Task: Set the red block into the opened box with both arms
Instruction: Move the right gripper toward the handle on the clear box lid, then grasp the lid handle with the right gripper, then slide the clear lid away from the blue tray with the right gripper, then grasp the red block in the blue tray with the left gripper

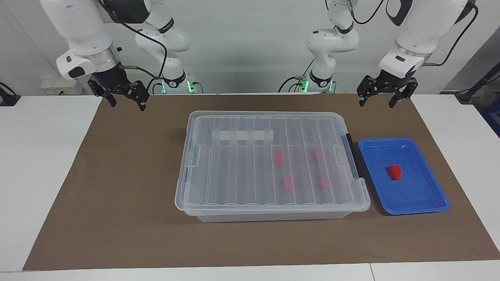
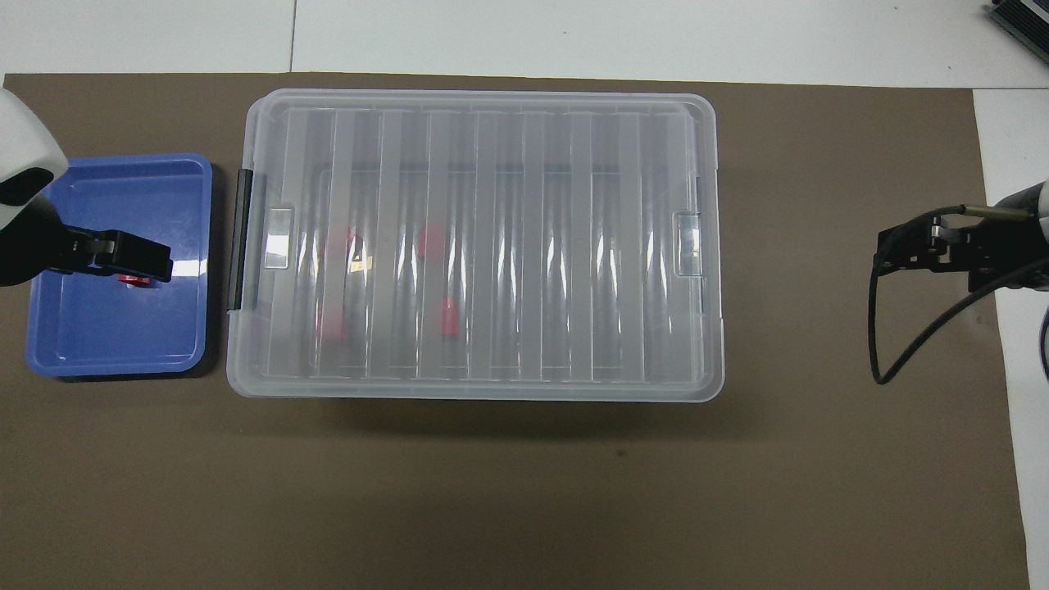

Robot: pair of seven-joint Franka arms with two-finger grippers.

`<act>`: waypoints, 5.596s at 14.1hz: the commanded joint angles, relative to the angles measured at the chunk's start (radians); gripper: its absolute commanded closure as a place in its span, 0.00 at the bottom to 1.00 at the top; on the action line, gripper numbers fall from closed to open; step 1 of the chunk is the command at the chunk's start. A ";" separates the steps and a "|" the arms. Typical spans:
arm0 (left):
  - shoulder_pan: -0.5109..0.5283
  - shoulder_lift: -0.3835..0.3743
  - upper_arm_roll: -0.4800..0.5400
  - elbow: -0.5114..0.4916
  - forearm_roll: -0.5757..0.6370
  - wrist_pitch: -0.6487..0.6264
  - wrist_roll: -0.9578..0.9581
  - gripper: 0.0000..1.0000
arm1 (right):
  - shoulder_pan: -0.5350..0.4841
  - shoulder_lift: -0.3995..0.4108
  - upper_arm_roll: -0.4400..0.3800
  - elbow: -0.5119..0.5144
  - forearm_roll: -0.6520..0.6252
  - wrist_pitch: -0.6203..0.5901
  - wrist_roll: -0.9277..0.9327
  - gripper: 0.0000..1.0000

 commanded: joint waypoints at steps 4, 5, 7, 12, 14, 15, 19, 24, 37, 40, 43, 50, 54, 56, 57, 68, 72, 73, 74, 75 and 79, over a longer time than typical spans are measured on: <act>0.009 -0.034 -0.004 -0.040 -0.009 0.017 -0.002 0.00 | -0.007 -0.014 0.006 -0.045 -0.005 0.064 -0.003 0.00; 0.009 -0.034 -0.004 -0.040 -0.009 0.015 -0.002 0.00 | -0.007 -0.014 0.006 -0.058 -0.003 0.093 -0.001 0.00; 0.009 -0.034 -0.004 -0.040 -0.009 0.015 -0.002 0.00 | 0.000 -0.013 0.008 -0.094 -0.005 0.149 0.005 0.00; 0.009 -0.034 -0.004 -0.040 -0.009 0.015 -0.002 0.00 | 0.080 0.010 0.008 -0.167 -0.003 0.275 0.023 0.00; 0.009 -0.034 -0.004 -0.040 -0.009 0.017 -0.002 0.00 | 0.135 0.033 0.006 -0.180 -0.002 0.317 0.040 0.00; 0.009 -0.034 -0.004 -0.040 -0.009 0.015 -0.002 0.00 | 0.143 0.044 0.008 -0.184 -0.002 0.343 0.065 0.00; 0.009 -0.034 -0.004 -0.040 -0.009 0.017 -0.002 0.00 | 0.204 0.099 0.006 -0.186 -0.005 0.419 0.101 0.00; 0.009 -0.034 -0.004 -0.040 -0.009 0.015 -0.002 0.00 | 0.209 0.099 0.006 -0.247 -0.034 0.425 0.105 0.00; 0.009 -0.034 -0.004 -0.040 -0.009 0.015 -0.002 0.00 | 0.184 0.070 0.003 -0.324 -0.054 0.411 0.080 0.00; 0.009 -0.034 -0.004 -0.040 -0.009 0.015 -0.002 0.00 | 0.145 0.070 0.003 -0.322 -0.055 0.401 0.018 0.00; 0.009 -0.034 -0.004 -0.040 -0.009 0.015 -0.002 0.00 | 0.096 0.070 0.003 -0.321 -0.055 0.388 -0.090 0.00; 0.009 -0.034 -0.004 -0.040 -0.009 0.017 -0.002 0.00 | -0.032 0.070 0.000 -0.319 -0.059 0.368 -0.386 0.00; 0.009 -0.034 -0.004 -0.040 -0.009 0.015 -0.002 0.00 | -0.087 0.070 0.002 -0.318 -0.092 0.370 -0.522 0.00; 0.009 -0.034 -0.004 -0.040 -0.009 0.015 -0.002 0.00 | -0.112 0.070 0.002 -0.318 -0.094 0.371 -0.581 0.00; 0.009 -0.034 -0.004 -0.040 -0.009 0.015 -0.002 0.00 | -0.125 0.070 0.002 -0.318 -0.094 0.377 -0.621 0.00; 0.009 -0.034 -0.004 -0.040 -0.009 0.021 -0.002 0.00 | -0.159 0.046 0.003 -0.307 -0.097 0.364 -0.657 0.00; 0.006 -0.039 -0.004 -0.055 -0.009 0.018 -0.021 0.00 | -0.118 0.004 0.006 -0.307 -0.089 0.293 -0.482 0.00; 0.009 -0.046 -0.004 -0.066 -0.009 0.029 -0.038 0.00 | -0.104 -0.008 0.006 -0.307 -0.088 0.289 -0.439 0.00; 0.020 -0.049 -0.003 -0.078 -0.003 0.035 -0.041 0.00 | -0.081 -0.023 0.006 -0.309 -0.085 0.288 -0.391 0.00; 0.040 -0.048 -0.003 -0.086 0.002 0.084 -0.035 0.00 | -0.055 -0.035 0.006 -0.309 -0.082 0.288 -0.333 0.00; 0.141 -0.050 -0.003 -0.210 0.002 0.268 -0.001 0.00 | 0.043 -0.034 0.008 -0.224 -0.075 0.272 -0.108 0.00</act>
